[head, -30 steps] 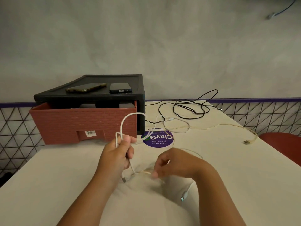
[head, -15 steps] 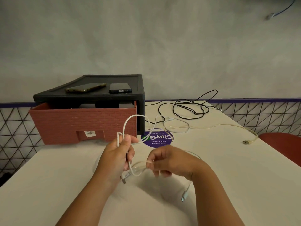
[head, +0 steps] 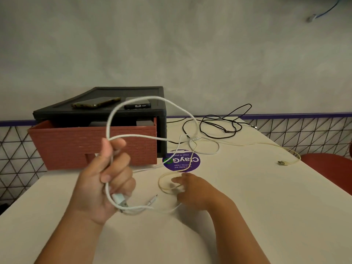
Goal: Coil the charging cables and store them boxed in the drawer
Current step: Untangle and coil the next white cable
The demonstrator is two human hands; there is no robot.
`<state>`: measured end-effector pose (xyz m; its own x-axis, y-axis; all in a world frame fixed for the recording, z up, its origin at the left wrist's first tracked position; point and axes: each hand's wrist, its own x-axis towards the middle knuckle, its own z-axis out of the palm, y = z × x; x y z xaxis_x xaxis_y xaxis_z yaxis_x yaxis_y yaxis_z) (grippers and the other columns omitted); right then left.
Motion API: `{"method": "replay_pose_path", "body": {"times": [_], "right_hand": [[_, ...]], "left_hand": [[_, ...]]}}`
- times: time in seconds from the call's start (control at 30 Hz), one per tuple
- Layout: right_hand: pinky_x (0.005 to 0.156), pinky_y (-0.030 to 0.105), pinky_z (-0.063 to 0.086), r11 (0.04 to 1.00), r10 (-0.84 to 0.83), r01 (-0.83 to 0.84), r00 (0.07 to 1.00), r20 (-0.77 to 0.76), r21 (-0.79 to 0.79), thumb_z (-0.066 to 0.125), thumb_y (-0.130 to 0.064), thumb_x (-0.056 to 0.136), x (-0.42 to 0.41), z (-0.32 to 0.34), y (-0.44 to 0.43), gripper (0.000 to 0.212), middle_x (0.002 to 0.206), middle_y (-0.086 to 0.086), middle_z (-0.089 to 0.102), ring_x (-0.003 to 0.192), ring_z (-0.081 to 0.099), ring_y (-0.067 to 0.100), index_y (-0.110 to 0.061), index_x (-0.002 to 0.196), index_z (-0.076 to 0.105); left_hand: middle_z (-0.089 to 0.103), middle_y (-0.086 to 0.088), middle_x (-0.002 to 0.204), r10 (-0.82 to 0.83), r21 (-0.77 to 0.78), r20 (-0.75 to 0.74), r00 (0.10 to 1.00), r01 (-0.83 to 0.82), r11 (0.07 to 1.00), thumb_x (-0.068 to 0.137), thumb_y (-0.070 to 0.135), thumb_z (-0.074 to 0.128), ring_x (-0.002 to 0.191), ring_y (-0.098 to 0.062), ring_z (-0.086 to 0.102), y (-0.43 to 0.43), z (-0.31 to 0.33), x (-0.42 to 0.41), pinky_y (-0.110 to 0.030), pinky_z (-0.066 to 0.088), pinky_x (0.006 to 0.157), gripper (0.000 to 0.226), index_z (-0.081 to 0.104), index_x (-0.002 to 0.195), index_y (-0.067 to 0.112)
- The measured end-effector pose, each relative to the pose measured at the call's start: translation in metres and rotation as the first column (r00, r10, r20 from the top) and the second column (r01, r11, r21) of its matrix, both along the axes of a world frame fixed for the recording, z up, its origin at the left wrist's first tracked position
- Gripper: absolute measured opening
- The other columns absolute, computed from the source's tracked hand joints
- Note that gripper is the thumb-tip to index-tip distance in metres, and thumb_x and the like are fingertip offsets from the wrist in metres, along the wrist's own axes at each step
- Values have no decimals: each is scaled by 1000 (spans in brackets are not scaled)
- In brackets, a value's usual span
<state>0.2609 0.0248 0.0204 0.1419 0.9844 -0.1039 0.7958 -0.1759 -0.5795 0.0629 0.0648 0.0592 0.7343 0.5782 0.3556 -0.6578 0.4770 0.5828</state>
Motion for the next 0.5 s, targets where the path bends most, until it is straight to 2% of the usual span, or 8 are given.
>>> {"method": "replay_pose_path", "body": {"times": [0.07,0.13,0.23,0.27,0.3,0.33,0.4,0.5], "right_hand": [[104,27,32,1000,7,-7,1000,0,-18,59,-17,84,1,-1,1,57,150,-3,28,131,39,20,-28,137,44],[102,27,34,1000,16,-15,998,-65,28,60,-20,83,0,4,-1,54,151,-5,25,127,43,19,-30,135,47],[99,28,43,996,72,-53,951,-301,72,66,-27,84,-6,11,-6,40,130,-10,47,110,53,12,-29,123,59],[94,30,48,996,90,-73,901,-425,56,68,-27,83,-9,13,-8,35,118,-12,55,100,58,12,-27,118,62],[86,28,53,994,109,-109,845,-523,31,68,-27,84,-12,15,-10,30,107,-13,59,88,60,13,-26,114,65],[76,24,54,988,133,-155,809,-573,11,67,-29,85,-15,17,-11,29,100,-13,61,76,60,14,-26,113,66],[65,18,48,965,209,-263,760,-615,3,63,-36,85,-18,21,-14,28,102,-10,64,65,60,13,-28,112,66],[58,16,44,903,328,-428,643,-692,31,52,-43,81,-18,28,-19,30,100,-5,67,58,60,8,-33,106,63]], "left_hand": [[37,-8,72,-48,-7,34,998,48,999,103,40,15,60,-21,33,8,2,-8,-30,27,61,55,46,124,-1],[39,-8,74,-58,-58,59,997,61,996,103,43,15,64,-21,35,22,-5,-16,-29,27,62,57,47,127,2],[52,-17,83,143,-100,-26,989,-145,984,103,43,12,67,-19,36,32,-10,-24,-29,29,65,59,47,131,5],[58,-15,85,152,-107,-19,988,-153,982,103,41,16,64,-17,38,33,-6,-18,-27,32,62,55,52,127,7],[60,-8,77,176,-108,2,984,-175,979,100,37,26,55,-12,40,36,-7,-9,-22,35,54,47,63,116,12],[56,1,64,270,-143,-50,961,-275,951,94,35,36,45,-5,40,33,-8,-6,-15,33,43,39,71,97,18],[48,10,53,528,-84,-194,827,-551,831,87,39,42,36,1,40,23,-7,2,-8,24,30,37,73,71,26],[53,8,56,566,-51,-291,771,-604,796,94,36,36,41,2,49,17,-8,12,-8,24,29,44,72,71,24]]}}
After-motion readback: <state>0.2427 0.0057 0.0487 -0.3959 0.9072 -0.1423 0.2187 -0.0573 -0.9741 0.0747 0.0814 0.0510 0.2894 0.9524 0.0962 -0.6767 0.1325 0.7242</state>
